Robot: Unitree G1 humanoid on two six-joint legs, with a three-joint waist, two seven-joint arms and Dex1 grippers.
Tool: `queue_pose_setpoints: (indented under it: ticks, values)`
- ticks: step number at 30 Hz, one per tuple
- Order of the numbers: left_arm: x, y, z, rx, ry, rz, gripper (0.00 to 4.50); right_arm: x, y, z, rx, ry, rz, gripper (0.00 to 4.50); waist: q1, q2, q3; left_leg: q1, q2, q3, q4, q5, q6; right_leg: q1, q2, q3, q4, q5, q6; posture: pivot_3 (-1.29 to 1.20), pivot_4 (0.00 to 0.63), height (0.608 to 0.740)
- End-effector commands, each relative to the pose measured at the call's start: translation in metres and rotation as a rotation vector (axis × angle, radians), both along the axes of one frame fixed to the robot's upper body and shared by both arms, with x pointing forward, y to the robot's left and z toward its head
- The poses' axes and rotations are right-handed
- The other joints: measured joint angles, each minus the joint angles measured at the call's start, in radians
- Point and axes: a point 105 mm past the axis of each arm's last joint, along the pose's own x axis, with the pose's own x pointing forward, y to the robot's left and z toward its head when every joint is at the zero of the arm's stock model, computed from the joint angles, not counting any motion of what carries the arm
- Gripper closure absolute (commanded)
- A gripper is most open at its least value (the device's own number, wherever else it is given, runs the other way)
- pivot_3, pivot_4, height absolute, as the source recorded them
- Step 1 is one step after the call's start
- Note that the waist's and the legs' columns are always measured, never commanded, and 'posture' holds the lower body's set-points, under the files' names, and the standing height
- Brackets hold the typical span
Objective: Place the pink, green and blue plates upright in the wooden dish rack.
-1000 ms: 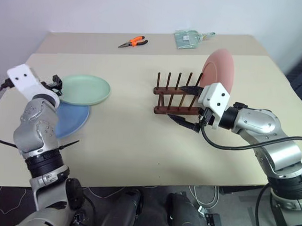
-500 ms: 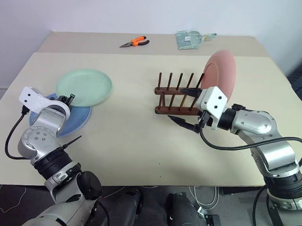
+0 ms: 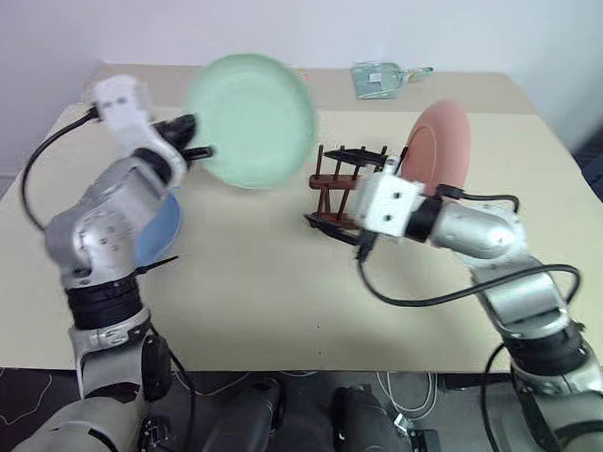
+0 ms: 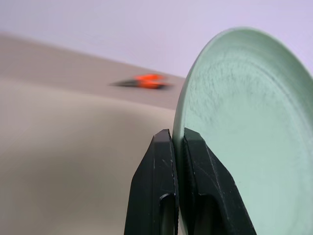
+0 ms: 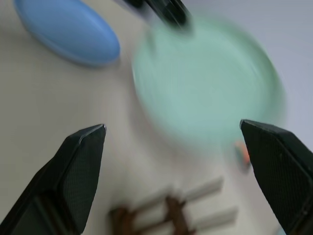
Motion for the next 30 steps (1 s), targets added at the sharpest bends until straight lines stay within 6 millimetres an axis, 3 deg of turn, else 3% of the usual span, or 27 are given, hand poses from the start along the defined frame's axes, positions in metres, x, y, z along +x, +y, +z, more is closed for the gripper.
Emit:
queue_pose_setpoints:
  ticks: [1,4,6,7,14,16,19,22,26,30]
  values:
    - [-0.007,-0.019,0.023,0.065,-0.074,-0.054,4.46,0.017,-0.003,-0.005,-0.128,-0.167,-0.048,0.0,-0.001,0.0,0.0,0.0,0.0,0.0,0.0,0.0,0.0,0.0,0.0,0.0,0.0,0.0,0.0,0.0,0.15,0.719]
    - [-0.007,-0.026,0.028,0.044,-0.076,-0.08,4.46,0.022,-0.003,-0.012,-0.174,-0.201,-0.047,0.0,-0.005,0.0,0.0,0.0,0.0,0.0,-0.002,0.001,-0.001,-0.002,0.001,0.001,0.001,0.0,0.0,0.0,0.15,0.719]
    - [-0.011,-0.037,0.034,0.044,-0.09,-0.124,4.5,0.034,-0.01,-0.017,-0.221,-0.242,-0.108,0.55,-0.006,0.0,0.0,0.0,0.001,0.0,-0.002,0.002,-0.002,-0.003,0.001,0.001,0.002,0.0,0.0,0.0,0.15,0.719]
    - [-0.012,-0.039,0.034,0.037,-0.088,-0.135,4.5,0.038,-0.013,-0.018,-0.239,-0.259,-0.13,0.9,-0.006,0.0,0.0,0.0,0.001,0.0,-0.002,0.002,-0.002,-0.003,0.001,0.001,0.002,0.0,0.0,0.0,0.15,0.719]
    - [-0.016,-0.04,0.03,-0.014,-0.058,-0.184,4.5,0.047,-0.025,-0.013,-0.259,-0.349,-0.203,4.4,-0.023,0.0,0.0,0.0,0.001,0.0,-0.002,0.002,-0.003,-0.003,0.001,0.001,0.003,0.0,0.0,0.0,0.15,0.719]
    - [-0.018,-0.04,0.03,-0.026,-0.064,-0.198,4.5,0.047,-0.025,-0.011,-0.258,-0.367,-0.21,4.46,-0.024,0.0,0.0,0.0,0.001,0.0,-0.002,0.002,-0.003,-0.003,0.001,0.001,0.003,0.0,0.0,0.0,0.15,0.719]
    - [-0.015,-0.028,0.043,-0.069,-0.138,-0.144,3.51,0.044,-0.024,-0.007,-0.23,-0.383,-0.201,4.5,-0.024,0.0,0.0,0.0,0.001,0.0,-0.002,0.002,-0.003,-0.003,0.001,0.001,0.003,0.0,0.0,0.0,0.15,0.719]
    - [-0.003,0.012,0.054,0.071,-0.25,0.108,2.03,0.039,-0.028,0.001,-0.105,-0.346,-0.202,4.5,-0.026,0.0,0.0,0.0,0.001,0.0,-0.002,0.002,-0.003,-0.003,0.001,0.001,0.003,0.0,0.0,0.0,0.15,0.719]
    - [0.002,0.044,0.031,0.285,-0.285,0.232,2.03,0.024,-0.037,0.019,0.233,-0.177,-0.19,4.5,-0.028,0.001,0.0,0.003,0.001,0.0,-0.005,0.003,-0.004,-0.002,0.002,0.003,0.003,0.001,-0.001,0.0,0.15,0.719]
    - [-0.006,0.038,-0.013,0.466,-0.279,0.105,2.03,0.007,-0.05,0.033,0.636,0.12,-0.133,4.5,-0.025,0.001,0.0,0.003,0.001,0.0,-0.005,0.003,-0.003,-0.001,0.002,0.004,0.002,0.001,-0.001,0.0,0.15,0.719]
